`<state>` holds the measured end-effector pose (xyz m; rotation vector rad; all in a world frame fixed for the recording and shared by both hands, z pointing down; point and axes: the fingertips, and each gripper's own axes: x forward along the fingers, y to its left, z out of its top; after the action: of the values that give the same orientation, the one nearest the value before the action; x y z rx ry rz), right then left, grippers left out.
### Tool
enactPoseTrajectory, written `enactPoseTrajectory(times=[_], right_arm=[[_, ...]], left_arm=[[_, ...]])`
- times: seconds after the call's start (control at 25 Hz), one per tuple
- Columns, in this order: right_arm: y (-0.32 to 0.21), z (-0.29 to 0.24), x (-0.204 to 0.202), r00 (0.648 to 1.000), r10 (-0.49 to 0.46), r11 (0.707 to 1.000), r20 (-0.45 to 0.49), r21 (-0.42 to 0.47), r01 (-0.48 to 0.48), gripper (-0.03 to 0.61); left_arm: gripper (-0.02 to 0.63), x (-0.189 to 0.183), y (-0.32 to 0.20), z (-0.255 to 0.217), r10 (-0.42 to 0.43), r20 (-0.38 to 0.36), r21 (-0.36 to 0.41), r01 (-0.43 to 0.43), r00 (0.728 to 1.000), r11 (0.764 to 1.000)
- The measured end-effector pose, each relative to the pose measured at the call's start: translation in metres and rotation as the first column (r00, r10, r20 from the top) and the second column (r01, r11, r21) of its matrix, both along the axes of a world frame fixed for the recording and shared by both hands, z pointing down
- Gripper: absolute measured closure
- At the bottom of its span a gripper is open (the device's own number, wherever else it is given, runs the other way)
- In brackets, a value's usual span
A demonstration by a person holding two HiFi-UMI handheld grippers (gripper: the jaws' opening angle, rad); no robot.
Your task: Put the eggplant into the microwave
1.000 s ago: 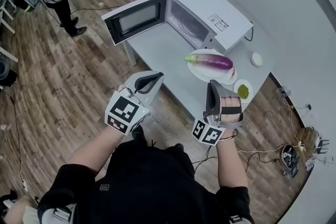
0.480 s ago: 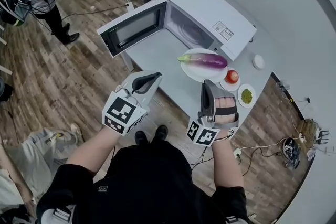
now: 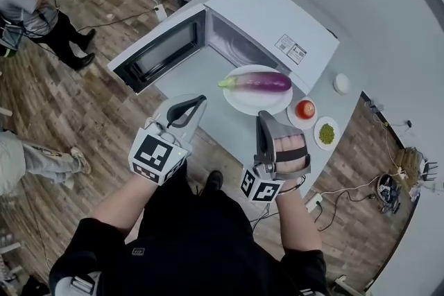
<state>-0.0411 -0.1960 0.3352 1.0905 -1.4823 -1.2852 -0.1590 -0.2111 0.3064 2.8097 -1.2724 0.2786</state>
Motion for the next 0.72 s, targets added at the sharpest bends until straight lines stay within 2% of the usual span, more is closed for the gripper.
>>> enactPoseTrajectory(times=[0.4, 0.72], right_arm=[[-0.050, 0.031, -0.044, 0.991, 0.134, 0.991, -0.025, 0.001, -0.134, 0.554], [-0.078, 0.074, -0.064, 0.983, 0.183, 0.983, -0.028, -0.017, -0.184, 0.555]], left_arm=[[0.604, -0.041, -0.059, 0.027, 0.152, 0.002, -0.009, -0.152, 0.988, 0.988], [0.604, -0.059, -0.086, 0.058, 0.206, 0.016, -0.023, -0.205, 0.978, 0.978]])
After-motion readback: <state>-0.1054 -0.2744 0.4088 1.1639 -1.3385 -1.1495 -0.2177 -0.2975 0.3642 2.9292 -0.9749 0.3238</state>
